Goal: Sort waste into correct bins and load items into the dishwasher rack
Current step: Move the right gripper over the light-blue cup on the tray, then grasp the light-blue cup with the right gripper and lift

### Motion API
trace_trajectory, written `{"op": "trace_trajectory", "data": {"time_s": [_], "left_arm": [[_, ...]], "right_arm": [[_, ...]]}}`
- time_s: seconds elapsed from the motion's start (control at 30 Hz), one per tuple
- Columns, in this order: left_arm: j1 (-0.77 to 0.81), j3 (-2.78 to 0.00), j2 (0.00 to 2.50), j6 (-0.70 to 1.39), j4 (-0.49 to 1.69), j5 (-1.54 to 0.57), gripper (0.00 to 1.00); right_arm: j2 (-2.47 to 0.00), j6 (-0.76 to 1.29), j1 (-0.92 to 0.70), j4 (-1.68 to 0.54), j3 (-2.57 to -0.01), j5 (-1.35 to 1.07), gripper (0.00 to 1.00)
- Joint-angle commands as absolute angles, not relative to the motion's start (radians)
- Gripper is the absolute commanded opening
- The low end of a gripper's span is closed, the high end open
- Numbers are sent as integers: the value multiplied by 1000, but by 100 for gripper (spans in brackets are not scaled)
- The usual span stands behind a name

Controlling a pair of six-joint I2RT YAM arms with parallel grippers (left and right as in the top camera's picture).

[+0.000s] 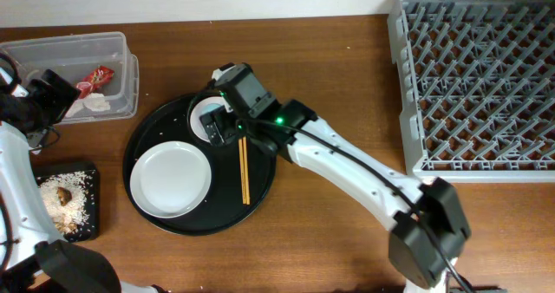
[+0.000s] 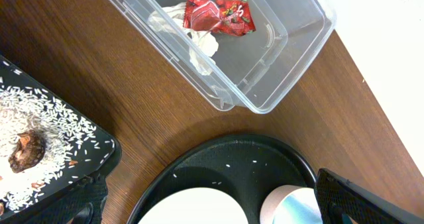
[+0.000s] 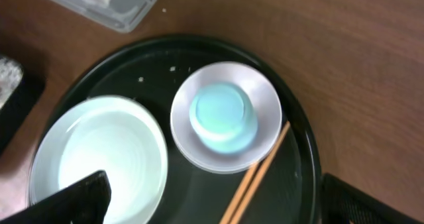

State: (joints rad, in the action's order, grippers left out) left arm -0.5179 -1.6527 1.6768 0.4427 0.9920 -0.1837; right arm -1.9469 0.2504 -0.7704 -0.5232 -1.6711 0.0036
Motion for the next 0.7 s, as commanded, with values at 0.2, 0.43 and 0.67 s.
{"op": "trace_trajectory", "data": {"time_s": [0.2, 0.43, 0.67], "left_arm": [[-522, -1654, 1677, 452, 993, -187, 99], [-522, -1654, 1677, 452, 993, -187, 99], [-522, -1654, 1677, 452, 993, -187, 99]], "right_arm": [[-2071, 239, -792, -326, -1704, -33, 98], [-2153, 240, -799, -260, -1704, 5, 99], [-2214, 240, -798, -205, -1704, 18, 99]]}}
